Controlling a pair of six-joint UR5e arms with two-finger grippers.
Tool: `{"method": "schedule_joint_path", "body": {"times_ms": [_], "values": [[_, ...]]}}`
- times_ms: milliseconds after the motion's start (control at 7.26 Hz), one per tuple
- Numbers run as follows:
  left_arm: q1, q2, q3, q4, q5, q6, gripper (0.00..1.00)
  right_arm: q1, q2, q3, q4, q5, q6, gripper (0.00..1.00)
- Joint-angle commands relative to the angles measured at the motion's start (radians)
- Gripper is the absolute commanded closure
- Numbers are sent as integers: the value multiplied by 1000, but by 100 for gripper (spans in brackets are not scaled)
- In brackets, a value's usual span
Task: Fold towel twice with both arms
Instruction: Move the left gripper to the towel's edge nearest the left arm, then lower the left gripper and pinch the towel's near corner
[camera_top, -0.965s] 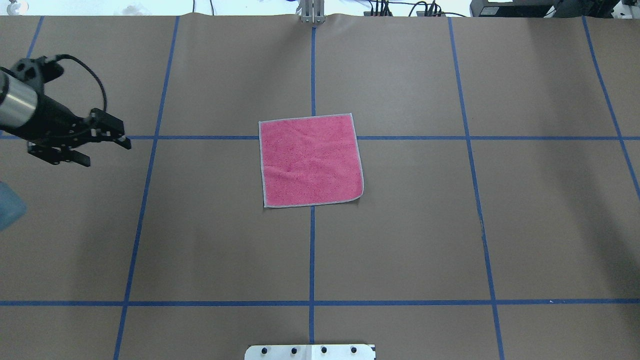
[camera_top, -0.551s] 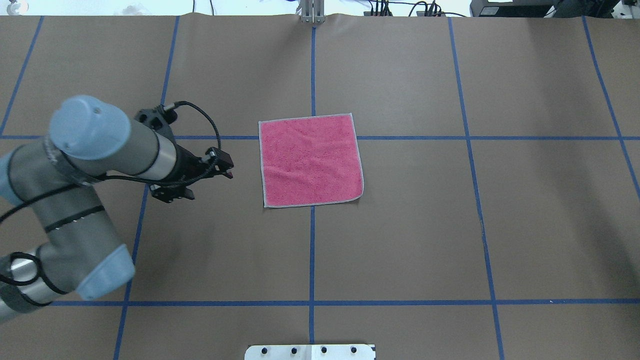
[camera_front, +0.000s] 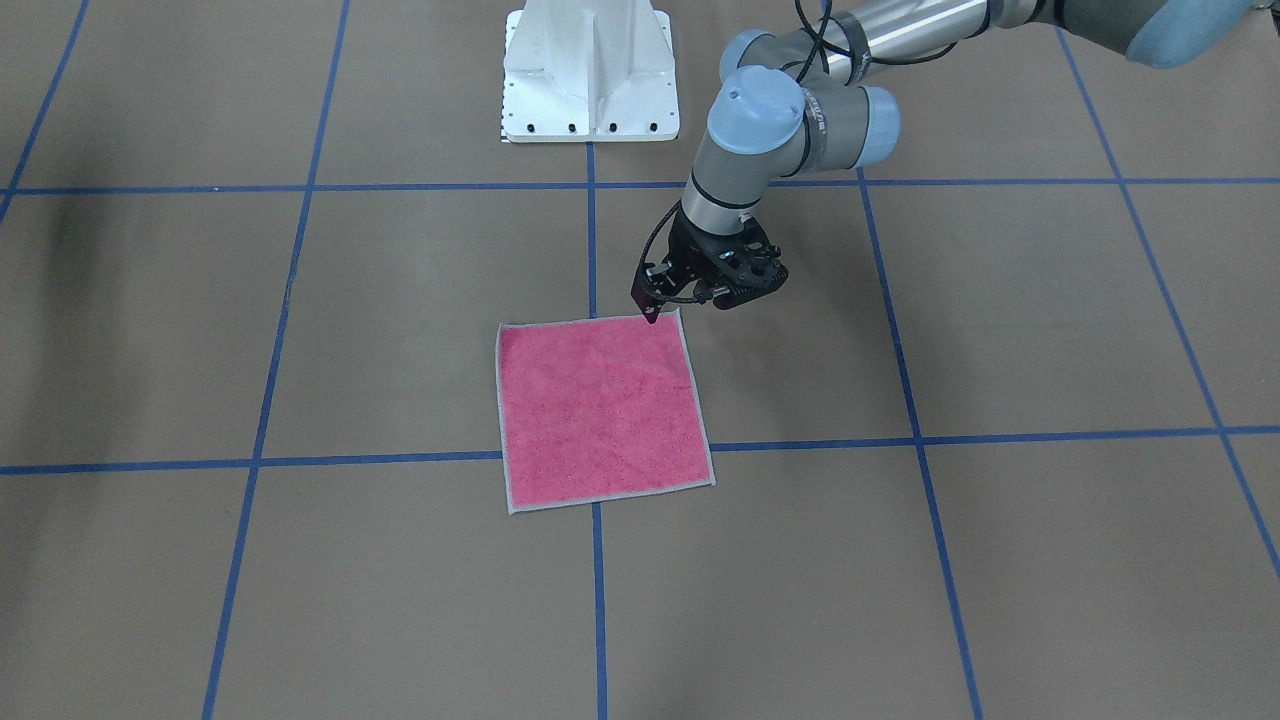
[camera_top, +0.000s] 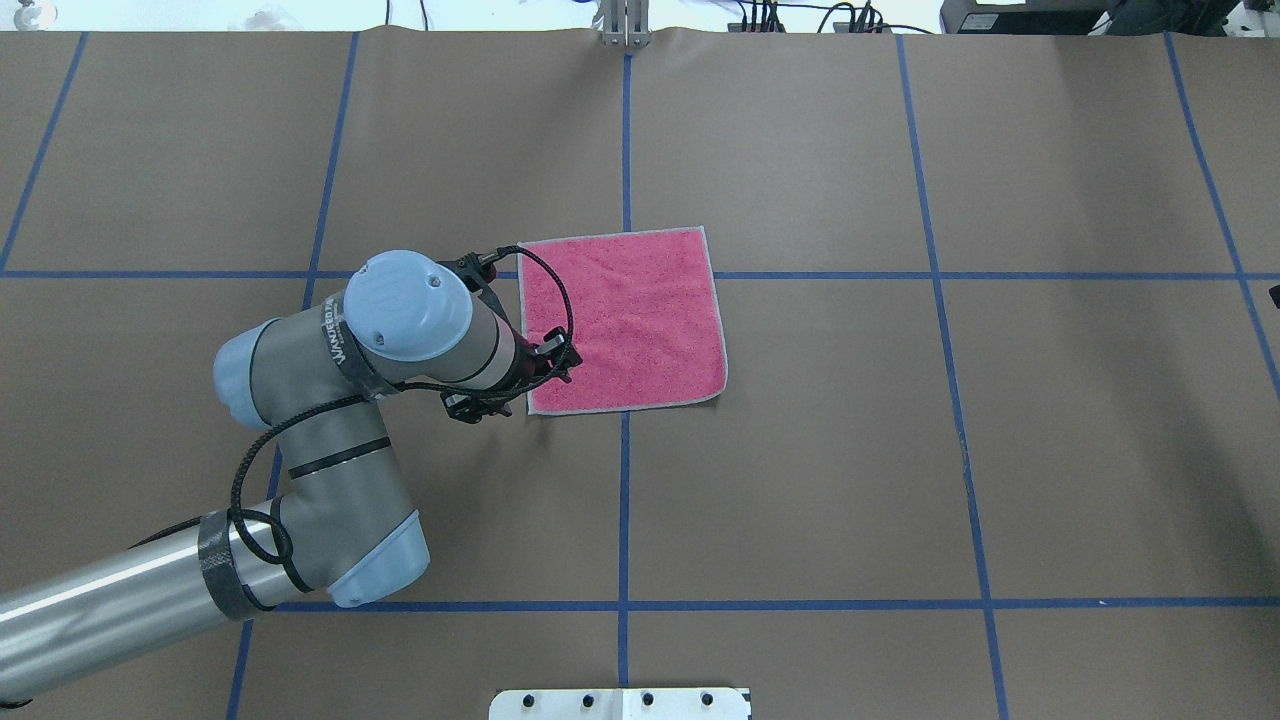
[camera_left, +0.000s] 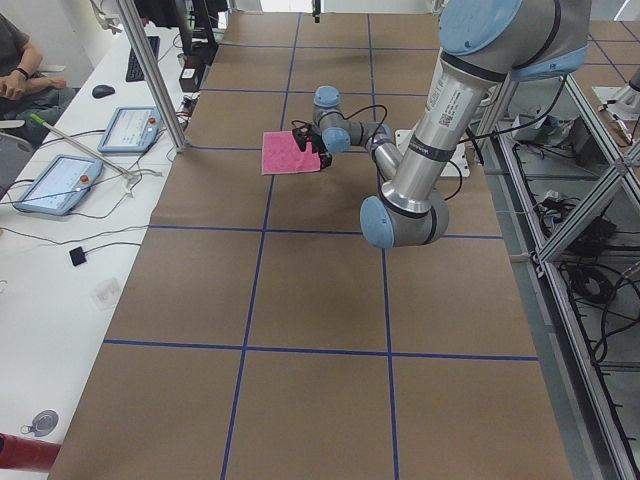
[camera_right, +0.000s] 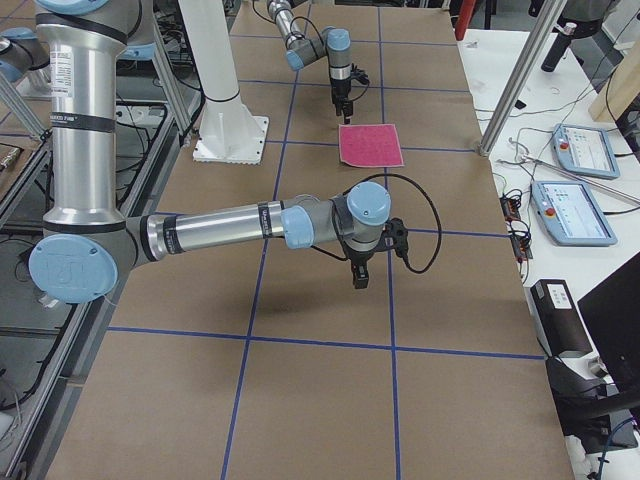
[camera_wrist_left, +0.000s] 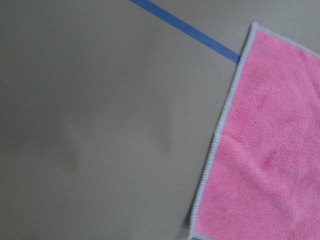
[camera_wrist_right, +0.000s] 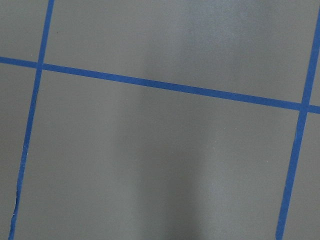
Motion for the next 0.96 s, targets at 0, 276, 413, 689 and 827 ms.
{"method": "schedule_joint_path", "body": {"times_ms": [0,276,413,689,827], "values": [[3,-20,36,1,2,-2,29,-5,2,-2,0,-1,2,1],[3,-29,56,1,2,-2,31,-10,5,-2,0,-3,2,1],[3,-29,53,2,2,-3,31,-11,8,-5,0,-3,2,1],[5,-20,43,7,-1,-3,34,-16,8,-11,0,-3,2,1],[5,-17,43,10,-1,-3,37,-18,8,-11,-2,-3,2,1]]}}
